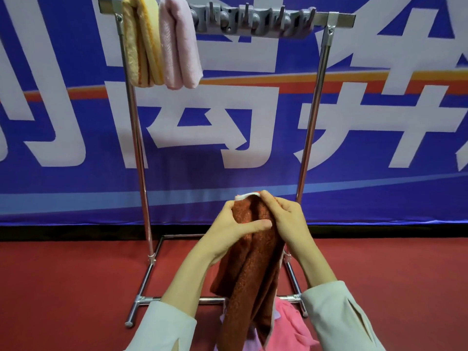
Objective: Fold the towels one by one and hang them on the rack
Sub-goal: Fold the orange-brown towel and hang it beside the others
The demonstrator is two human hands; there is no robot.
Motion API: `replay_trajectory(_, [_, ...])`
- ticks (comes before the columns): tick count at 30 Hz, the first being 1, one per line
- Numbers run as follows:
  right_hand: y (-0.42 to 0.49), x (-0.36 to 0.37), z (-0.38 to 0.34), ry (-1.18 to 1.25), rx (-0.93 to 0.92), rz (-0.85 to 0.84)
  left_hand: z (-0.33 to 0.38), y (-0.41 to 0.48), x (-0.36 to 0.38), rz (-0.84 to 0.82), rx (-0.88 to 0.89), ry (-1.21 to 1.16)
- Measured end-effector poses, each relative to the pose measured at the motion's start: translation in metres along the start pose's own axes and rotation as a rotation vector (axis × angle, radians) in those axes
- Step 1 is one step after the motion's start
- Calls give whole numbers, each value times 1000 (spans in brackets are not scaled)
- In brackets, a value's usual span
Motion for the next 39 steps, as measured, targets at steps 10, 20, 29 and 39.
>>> replay_trajectory(10, [6, 3, 24, -237, 74, -347, 17, 2, -31, 526, 45, -255])
replay_trajectory(20, [5, -16, 13, 35, 11, -201, 0, -2, -63, 676, -134, -389])
replay_trajectory(29, [1, 5, -4, 22, -68, -123, 11, 0, -8, 98, -98, -290])
replay_trajectory(39, [-3, 8, -2, -28, -13, -190, 10, -2, -21, 351, 0, -51])
Point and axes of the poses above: each hand's wrist, its own y-axis towards the middle knuckle, its own x-axis out of the palm, z = x × y, the point moved 5 cm from there along y, towards the middle knuckle, and after that the axes turned 12 degrees about y, right-handed, at the moved point
